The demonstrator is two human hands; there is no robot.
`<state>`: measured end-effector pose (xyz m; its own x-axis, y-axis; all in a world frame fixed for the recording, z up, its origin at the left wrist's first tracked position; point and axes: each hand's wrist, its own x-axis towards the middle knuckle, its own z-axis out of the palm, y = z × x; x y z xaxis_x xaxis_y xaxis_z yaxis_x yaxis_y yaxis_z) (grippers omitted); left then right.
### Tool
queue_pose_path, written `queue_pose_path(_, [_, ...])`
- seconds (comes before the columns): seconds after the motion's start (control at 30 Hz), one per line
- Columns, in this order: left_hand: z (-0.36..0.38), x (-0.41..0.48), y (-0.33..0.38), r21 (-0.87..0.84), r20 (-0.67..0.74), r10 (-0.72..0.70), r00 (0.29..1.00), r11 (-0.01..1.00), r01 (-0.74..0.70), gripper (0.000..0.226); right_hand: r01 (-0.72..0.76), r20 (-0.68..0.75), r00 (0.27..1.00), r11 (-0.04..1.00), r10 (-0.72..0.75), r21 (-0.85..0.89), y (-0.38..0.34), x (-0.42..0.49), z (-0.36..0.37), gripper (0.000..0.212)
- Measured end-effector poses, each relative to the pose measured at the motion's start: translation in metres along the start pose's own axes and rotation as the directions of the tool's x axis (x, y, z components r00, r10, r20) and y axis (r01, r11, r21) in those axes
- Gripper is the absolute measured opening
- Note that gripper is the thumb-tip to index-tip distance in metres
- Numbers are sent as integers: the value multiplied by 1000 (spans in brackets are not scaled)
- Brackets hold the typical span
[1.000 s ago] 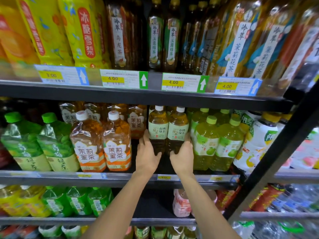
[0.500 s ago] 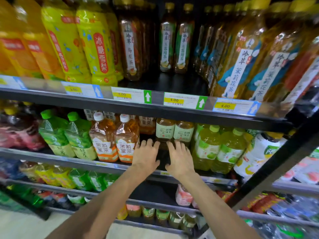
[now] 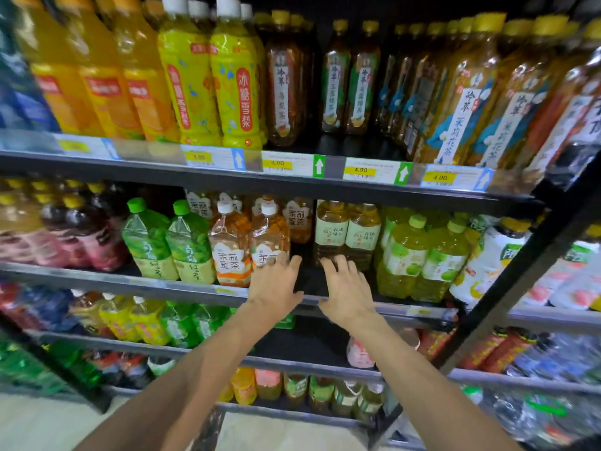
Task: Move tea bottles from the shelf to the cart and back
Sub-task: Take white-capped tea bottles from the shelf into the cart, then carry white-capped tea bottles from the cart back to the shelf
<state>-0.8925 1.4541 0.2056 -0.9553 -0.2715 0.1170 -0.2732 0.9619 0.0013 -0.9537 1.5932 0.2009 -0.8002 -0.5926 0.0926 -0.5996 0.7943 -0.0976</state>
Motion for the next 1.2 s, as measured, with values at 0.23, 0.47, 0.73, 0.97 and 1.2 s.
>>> queue_pose_path(0.23, [-17, -80, -85, 19, 8, -91, 996, 996, 91, 68, 124, 22, 992, 992, -125, 23, -102, -27, -8, 77])
queue_pose_path(0.47, [-30, -182, -185, 86, 26, -291, 956, 954, 288, 70, 374, 32, 925, 924, -377, 87, -227, -53, 1, 81])
queue_pose_path(0.73, [-50, -295, -282, 101, -12, -556, 831, 826, 554, 70, 607, 29, 791, 789, -612, 96, -360, -77, 15, 78])
queue_pose_path(0.97, [-61, -377, -358, 91, -37, -745, 666, 662, 744, 71, 770, 61, 620, 621, -782, 145, -477, -88, 30, 78])
queue_pose_path(1.2, [-72, -433, -441, 152, -56, -861, 505, 492, 857, 66, 867, 65, 455, 459, -888, 193, -600, -81, 41, 74])
